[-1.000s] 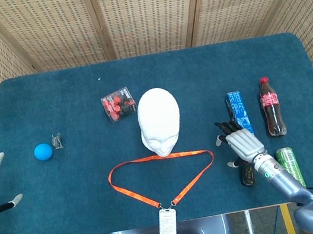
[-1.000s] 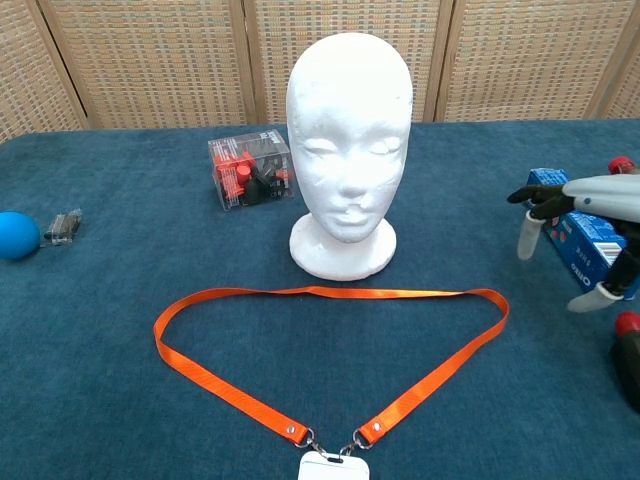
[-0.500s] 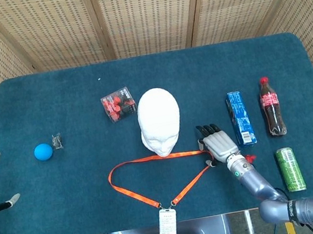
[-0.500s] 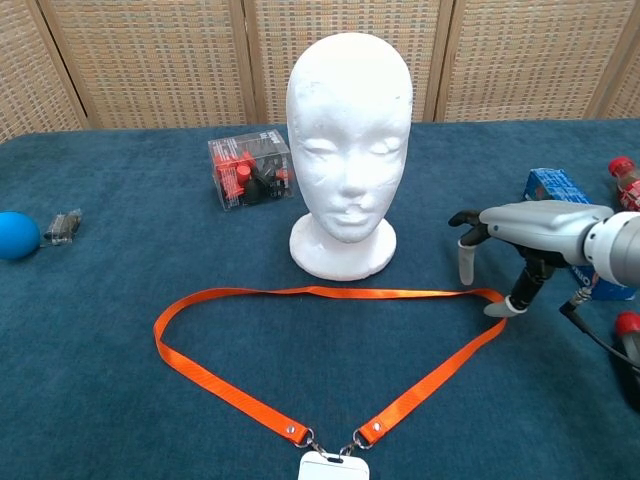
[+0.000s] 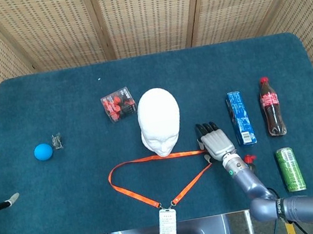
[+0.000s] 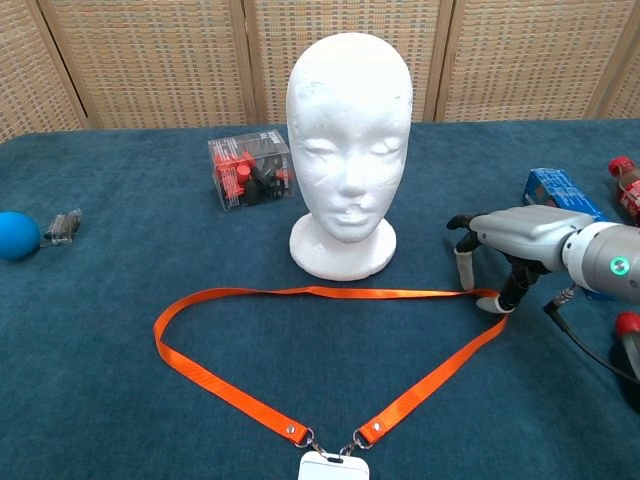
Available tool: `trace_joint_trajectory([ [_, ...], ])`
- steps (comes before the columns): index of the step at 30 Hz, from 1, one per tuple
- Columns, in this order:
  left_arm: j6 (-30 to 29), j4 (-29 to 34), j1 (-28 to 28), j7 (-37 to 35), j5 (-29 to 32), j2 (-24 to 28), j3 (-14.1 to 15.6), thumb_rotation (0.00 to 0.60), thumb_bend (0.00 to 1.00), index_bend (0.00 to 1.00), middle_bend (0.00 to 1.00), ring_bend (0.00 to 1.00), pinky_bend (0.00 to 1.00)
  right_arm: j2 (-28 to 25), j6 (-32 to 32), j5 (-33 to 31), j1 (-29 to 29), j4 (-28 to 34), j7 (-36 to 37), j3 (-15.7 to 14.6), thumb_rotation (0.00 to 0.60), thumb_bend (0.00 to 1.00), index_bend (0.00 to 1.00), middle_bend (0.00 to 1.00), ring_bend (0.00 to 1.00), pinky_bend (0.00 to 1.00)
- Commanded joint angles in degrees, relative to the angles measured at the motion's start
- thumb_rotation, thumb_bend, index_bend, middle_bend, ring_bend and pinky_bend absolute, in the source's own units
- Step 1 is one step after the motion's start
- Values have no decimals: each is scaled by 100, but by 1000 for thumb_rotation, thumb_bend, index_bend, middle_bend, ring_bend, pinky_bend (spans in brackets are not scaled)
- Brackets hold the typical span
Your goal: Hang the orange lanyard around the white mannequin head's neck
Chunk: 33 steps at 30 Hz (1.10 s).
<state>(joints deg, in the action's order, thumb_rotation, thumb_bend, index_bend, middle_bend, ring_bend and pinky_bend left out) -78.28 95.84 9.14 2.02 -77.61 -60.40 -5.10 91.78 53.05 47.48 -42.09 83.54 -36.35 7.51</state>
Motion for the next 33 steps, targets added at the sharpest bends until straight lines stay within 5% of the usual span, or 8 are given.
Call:
trace_joint_trajectory([
  [1, 10, -5, 4, -9, 11, 0, -3, 600, 0, 0, 0, 0, 0, 50, 16, -5, -25, -64, 20, -8, 600, 558, 517, 0, 0, 0],
  [16, 36, -40, 25, 11, 5, -32, 11, 600, 0, 0, 0, 0, 0, 150, 94, 183, -45, -226, 58, -164, 600, 689, 617, 0, 0, 0],
  [26, 387, -196, 387, 177, -154, -443, -27, 600, 0, 1, 0, 0, 0, -432, 309, 1149, 249, 360, 896, -290, 600, 717, 652, 0, 0, 0],
  [33, 1481, -315, 1379, 641, -182, -1262, -255, 600, 21, 197, 0, 0, 0, -855, 358, 1581, 369, 811, 1230, -355, 600, 720, 659, 0, 0, 0],
])
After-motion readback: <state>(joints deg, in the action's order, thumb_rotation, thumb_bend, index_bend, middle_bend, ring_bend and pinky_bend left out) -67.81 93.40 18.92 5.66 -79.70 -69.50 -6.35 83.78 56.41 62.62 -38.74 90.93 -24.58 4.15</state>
